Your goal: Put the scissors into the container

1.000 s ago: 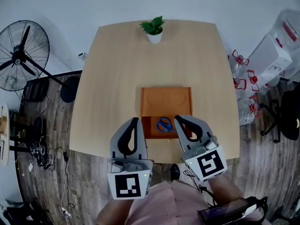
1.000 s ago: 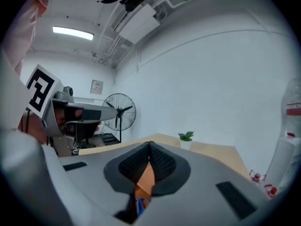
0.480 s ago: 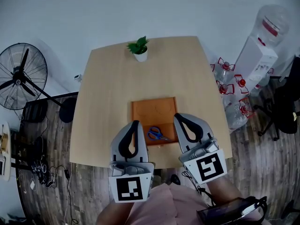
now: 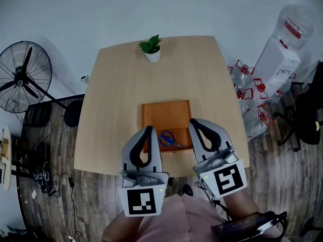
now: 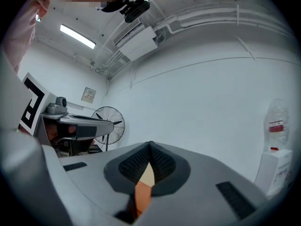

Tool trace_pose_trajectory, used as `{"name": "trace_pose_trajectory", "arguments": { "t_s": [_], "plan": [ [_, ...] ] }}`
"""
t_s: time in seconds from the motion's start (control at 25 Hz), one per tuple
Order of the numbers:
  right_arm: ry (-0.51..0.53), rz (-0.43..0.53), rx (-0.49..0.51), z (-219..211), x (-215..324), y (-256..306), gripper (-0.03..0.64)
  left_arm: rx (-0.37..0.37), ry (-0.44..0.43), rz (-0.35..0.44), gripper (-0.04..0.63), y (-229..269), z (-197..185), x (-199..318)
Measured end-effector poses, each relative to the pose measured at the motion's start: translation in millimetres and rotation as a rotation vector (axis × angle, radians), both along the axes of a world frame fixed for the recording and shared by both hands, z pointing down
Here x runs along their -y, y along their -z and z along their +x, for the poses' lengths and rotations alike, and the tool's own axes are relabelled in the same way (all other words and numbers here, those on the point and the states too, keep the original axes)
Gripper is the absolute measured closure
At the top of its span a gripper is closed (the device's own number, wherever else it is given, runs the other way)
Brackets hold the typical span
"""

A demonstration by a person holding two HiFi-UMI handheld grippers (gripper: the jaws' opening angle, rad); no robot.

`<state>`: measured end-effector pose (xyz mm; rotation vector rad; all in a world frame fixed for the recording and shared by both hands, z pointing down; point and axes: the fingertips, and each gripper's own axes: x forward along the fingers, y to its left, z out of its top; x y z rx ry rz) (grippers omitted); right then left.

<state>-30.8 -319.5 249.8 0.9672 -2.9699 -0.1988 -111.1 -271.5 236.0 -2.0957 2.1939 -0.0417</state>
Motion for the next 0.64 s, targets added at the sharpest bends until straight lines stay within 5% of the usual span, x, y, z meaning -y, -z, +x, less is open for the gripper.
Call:
{"name": "trace_pose_trajectory", "arguments": {
  "t_s": [0.64],
  "plan": [
    [0.012,-0.003,0.000,-1.8,-2.8,-1.1,0.615,-0.003,0.000,-0.007,0.583,-3.7,1.5,0.7]
  ]
}}
